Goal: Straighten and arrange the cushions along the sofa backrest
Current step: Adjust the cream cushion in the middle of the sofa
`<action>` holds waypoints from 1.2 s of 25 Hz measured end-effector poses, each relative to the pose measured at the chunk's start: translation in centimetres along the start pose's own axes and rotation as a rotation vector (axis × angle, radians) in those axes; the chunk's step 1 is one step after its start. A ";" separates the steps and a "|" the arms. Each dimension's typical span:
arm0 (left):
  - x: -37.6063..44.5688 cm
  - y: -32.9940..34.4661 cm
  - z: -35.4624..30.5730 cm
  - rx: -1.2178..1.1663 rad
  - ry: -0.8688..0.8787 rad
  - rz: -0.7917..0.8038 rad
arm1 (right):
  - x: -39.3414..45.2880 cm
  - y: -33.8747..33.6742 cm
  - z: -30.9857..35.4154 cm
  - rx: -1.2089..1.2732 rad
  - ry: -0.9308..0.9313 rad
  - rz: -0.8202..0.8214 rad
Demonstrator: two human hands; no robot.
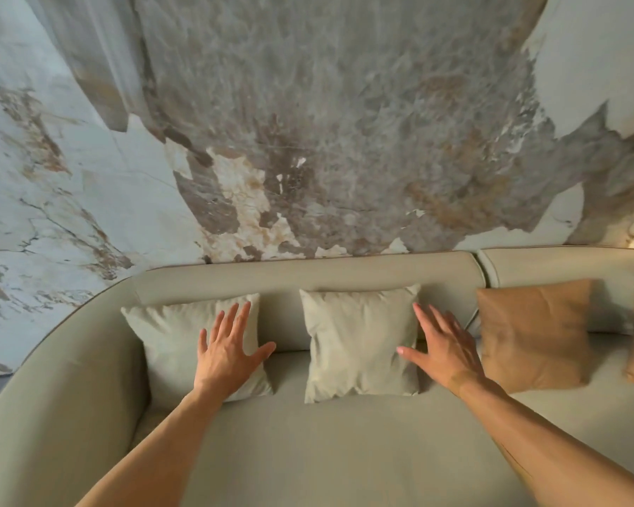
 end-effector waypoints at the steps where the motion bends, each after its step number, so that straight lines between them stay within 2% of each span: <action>1: 0.0 0.8 -1.7 -0.001 -0.006 -0.003 | 0.4 -0.2 -2.1 0.002 0.001 0.008; 6: -0.1 3.6 -7.1 0.008 -0.050 -0.009 | 2.5 -0.5 -9.1 0.013 -0.018 0.028; 16: 4.1 8.3 -8.8 0.059 -0.053 0.038 | 5.9 3.6 -13.6 0.107 0.015 0.062; 21: 8.6 12.9 -6.5 0.065 -0.077 0.080 | 10.8 7.6 -14.1 0.126 0.042 0.094; 26: 15.2 18.8 -0.4 0.037 -0.221 0.130 | 19.6 15.1 -14.0 0.266 0.109 0.207; 30: 20.8 24.2 3.8 -0.093 -0.323 0.178 | 25.6 21.0 -12.5 0.106 0.093 0.203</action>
Point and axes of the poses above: each hand's wrist, its own x-axis towards the middle knuckle, its own y-axis out of the palm, z = x × y, the point moved 10 cm from there along x, towards the middle knuckle, and after that the axes turned 10 degrees about -x, right-handed, at the moved point
